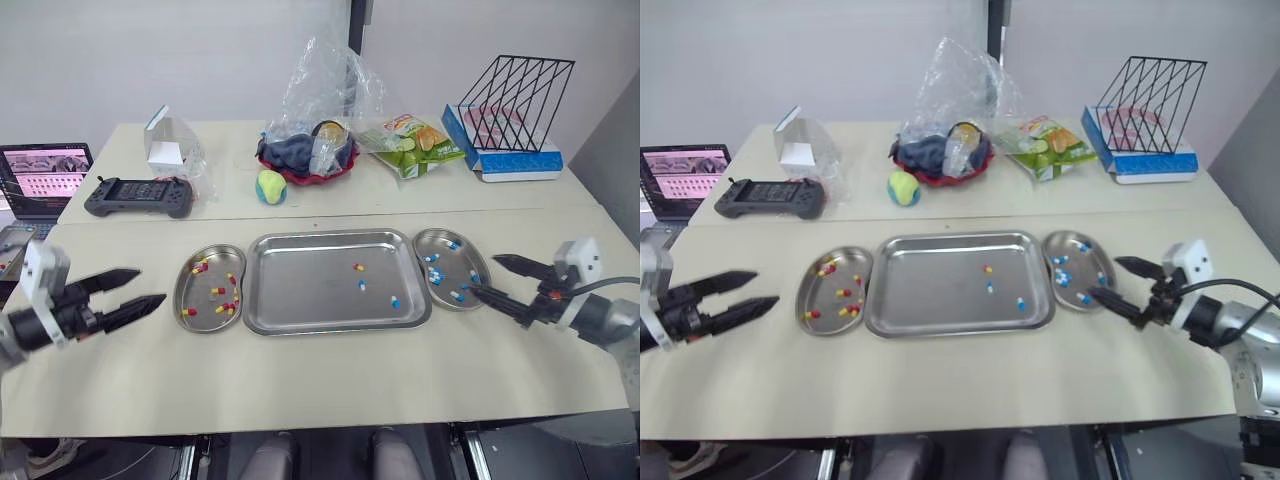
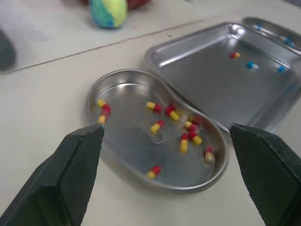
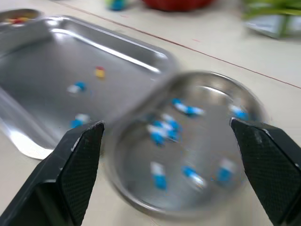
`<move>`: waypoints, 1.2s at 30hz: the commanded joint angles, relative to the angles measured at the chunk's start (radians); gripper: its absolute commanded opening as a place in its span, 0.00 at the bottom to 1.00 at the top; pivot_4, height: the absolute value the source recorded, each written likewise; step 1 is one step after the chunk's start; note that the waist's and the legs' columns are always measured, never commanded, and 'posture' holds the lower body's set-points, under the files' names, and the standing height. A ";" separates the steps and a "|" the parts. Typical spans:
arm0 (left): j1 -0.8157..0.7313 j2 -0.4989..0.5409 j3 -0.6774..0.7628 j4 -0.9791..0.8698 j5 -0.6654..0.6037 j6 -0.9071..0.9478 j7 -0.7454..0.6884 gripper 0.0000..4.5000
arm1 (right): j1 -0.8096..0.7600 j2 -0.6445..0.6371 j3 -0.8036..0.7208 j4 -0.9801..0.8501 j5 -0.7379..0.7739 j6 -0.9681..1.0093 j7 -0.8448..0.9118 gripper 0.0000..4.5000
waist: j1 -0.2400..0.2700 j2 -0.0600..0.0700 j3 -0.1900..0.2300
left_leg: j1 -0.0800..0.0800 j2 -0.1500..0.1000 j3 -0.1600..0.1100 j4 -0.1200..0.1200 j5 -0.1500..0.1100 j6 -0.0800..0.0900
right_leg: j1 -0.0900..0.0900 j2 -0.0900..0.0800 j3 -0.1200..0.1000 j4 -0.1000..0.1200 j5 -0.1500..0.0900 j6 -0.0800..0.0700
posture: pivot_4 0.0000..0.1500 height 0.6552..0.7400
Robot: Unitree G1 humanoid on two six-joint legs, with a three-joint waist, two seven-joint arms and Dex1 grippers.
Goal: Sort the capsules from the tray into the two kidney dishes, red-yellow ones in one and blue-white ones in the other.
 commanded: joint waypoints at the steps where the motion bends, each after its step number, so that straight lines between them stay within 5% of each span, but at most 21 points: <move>1: -0.005 -0.022 0.105 0.011 -0.036 -0.119 0.050 0.99 | -0.011 -0.001 -0.033 0.063 -0.031 -0.101 0.006 1.00 | 0.004 0.000 0.000 | 0.000 0.000 0.000 0.000 0.000 0.000 | 0.000 0.000 -0.001 0.000 0.000 -0.001 | 1.00 1.00; 29: 0.001 -0.015 0.009 0.094 -0.023 -0.303 0.067 0.99 | -0.006 -0.017 -0.063 0.052 -0.025 -0.106 0.008 1.00 | 0.001 0.000 0.000 | 0.001 0.000 0.001 -0.001 -0.003 0.004 | 0.001 0.000 0.000 0.000 0.001 -0.002 | 1.00 1.00; 36: 0.005 0.016 -0.010 0.074 -0.063 -0.248 0.015 0.99 | -0.019 -0.023 -0.029 -0.117 0.106 0.095 0.051 1.00 | 0.001 0.000 0.000 | 0.001 0.000 0.001 -0.001 -0.003 0.004 | 0.001 0.001 0.000 0.000 0.001 -0.002 | 1.00 1.00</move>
